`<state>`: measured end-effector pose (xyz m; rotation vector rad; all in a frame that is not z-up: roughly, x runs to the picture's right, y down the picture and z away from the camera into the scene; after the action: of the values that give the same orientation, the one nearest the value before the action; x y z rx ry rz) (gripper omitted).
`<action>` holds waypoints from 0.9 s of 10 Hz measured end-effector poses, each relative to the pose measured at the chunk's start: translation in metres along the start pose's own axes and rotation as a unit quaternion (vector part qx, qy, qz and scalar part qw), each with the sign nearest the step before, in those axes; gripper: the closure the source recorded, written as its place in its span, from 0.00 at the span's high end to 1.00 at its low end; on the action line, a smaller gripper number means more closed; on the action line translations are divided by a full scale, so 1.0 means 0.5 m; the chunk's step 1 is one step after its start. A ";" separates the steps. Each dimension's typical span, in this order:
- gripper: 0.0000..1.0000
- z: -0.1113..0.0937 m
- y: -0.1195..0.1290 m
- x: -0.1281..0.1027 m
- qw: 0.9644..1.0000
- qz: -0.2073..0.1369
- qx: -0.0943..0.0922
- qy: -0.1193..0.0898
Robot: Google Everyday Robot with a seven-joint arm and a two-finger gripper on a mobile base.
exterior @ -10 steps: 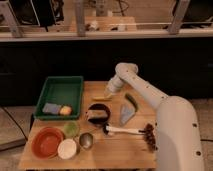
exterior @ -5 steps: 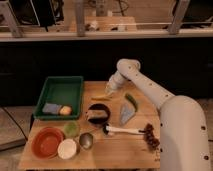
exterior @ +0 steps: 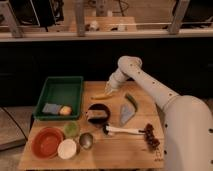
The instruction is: Place banana in plastic cup
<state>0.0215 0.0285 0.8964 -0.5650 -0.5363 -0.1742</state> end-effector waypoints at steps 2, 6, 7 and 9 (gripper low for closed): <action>0.44 0.010 -0.002 -0.006 1.000 0.005 -0.005 0.009; 0.80 0.035 -0.008 -0.021 0.999 0.010 -0.026 0.040; 0.80 0.039 -0.011 -0.027 0.998 0.010 -0.028 0.046; 0.80 0.040 -0.011 -0.023 0.997 0.020 -0.030 0.068</action>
<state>0.0015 0.0350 0.9072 -0.6166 -0.3888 -0.1898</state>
